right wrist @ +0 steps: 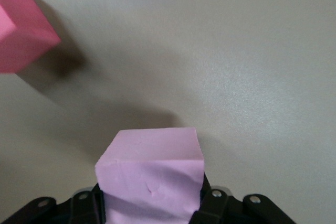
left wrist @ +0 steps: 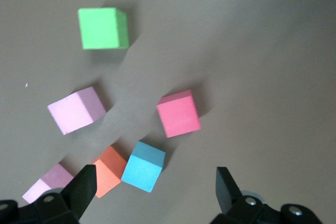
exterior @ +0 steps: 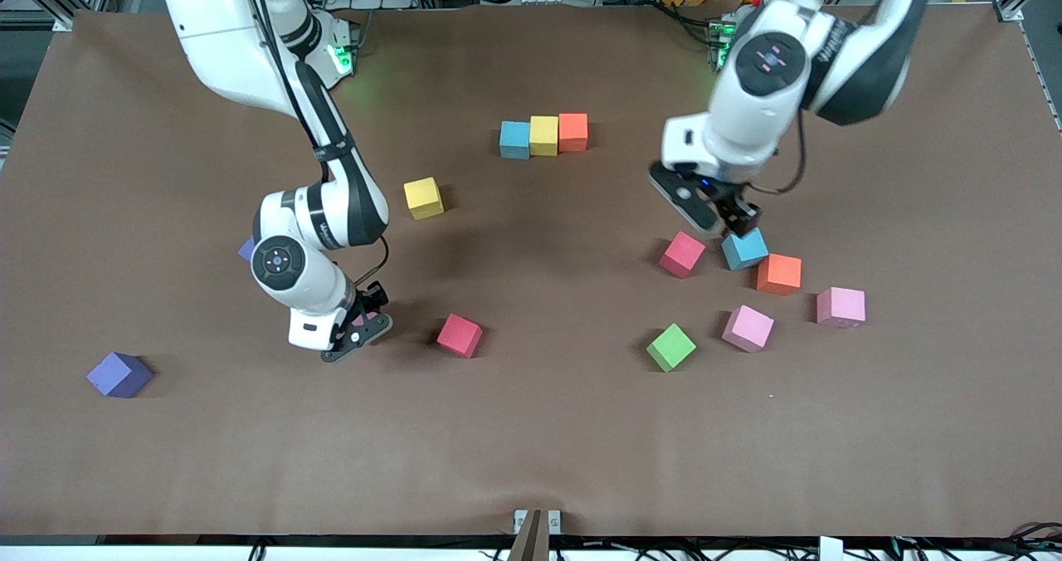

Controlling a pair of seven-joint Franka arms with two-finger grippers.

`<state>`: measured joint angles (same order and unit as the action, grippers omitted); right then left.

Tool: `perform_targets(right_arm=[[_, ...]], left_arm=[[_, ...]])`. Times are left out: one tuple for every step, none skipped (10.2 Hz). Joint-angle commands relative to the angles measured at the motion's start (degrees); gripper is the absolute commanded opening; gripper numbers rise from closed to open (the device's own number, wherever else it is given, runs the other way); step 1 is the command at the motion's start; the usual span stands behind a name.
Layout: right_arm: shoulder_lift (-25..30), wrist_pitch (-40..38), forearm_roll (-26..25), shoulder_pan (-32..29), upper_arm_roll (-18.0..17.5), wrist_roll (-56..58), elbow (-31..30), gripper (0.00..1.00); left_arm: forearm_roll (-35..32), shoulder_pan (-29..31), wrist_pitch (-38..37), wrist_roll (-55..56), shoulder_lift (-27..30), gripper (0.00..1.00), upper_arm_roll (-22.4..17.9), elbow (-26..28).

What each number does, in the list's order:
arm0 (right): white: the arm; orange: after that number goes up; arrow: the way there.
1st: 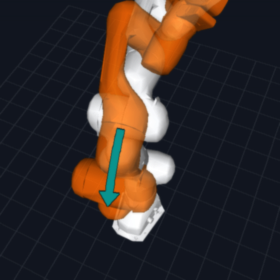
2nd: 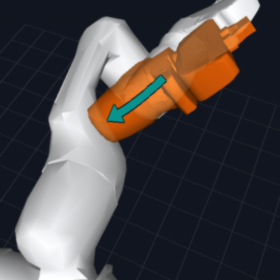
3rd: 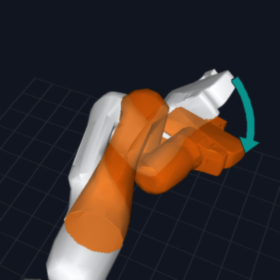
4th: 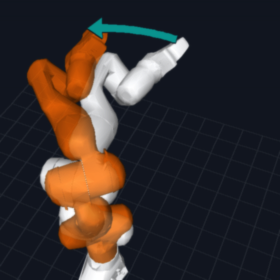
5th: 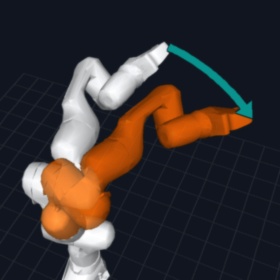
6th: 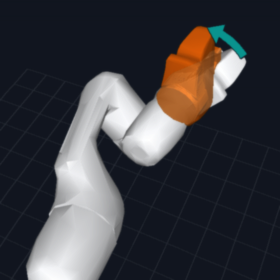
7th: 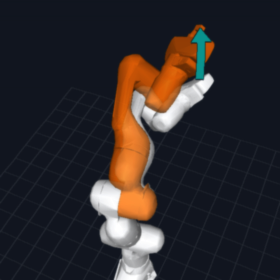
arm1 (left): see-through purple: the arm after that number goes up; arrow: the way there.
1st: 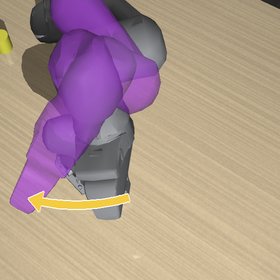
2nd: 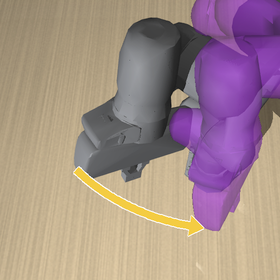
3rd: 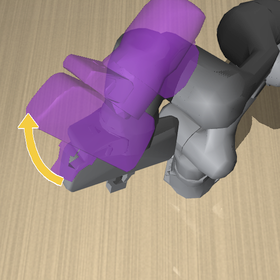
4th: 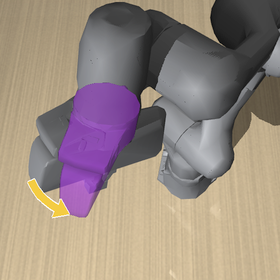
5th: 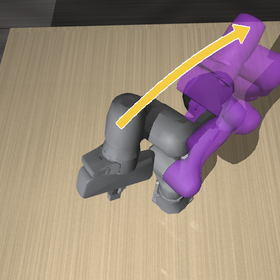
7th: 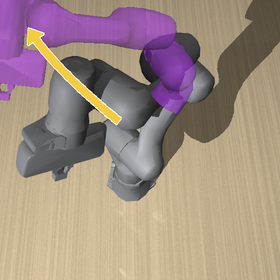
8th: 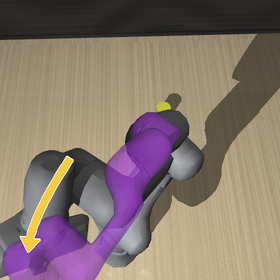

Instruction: Form number 2 with 11 blocks

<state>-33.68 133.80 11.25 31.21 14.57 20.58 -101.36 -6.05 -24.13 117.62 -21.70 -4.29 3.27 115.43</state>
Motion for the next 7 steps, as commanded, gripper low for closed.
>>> perform_targets(right_arm=[[4.6, -0.7, 1.1, 2.0, 0.1, -6.8, -2.8, 0.39], [5.7, -0.7, 1.1, 2.7, 0.1, -9.5, -3.4, 0.39], [7.1, -0.7, 1.1, 3.8, 0.1, -13.2, -4.5, 0.39], [8.4, -0.8, 1.1, 4.8, 0.1, -18.2, -5.4, 0.39], [9.9, -0.8, 1.1, 6.4, 0.0, -22.2, -6.6, 0.39], [11.3, -0.8, 1.1, 7.7, 0.0, -25.6, -7.5, 0.39], [12.8, -0.8, 1.1, 9.3, -0.2, -28.7, -8.6, 0.39]], left_arm=[[1.0, -0.6, 2.2, 0.9, -3.0, 1.00, -1.3, -0.2], [1.1, -0.7, 4.5, 1.5, -3.4, 1.00, -1.4, 1.6], [1.1, -0.7, 6.4, 5.4, -3.2, 1.00, -1.3, 3.8], [1.0, -1.4, 8.0, 10.2, -3.2, 1.00, -1.4, 5.2], [1.0, -1.6, 8.9, 15.2, -3.5, 1.00, -1.3, 6.3], [1.0, -1.6, 9.8, 18.9, -4.1, 1.00, -1.2, 6.9], [1.0, -1.6, 9.9, 21.2, -5.0, 1.00, -1.1, 6.9]])
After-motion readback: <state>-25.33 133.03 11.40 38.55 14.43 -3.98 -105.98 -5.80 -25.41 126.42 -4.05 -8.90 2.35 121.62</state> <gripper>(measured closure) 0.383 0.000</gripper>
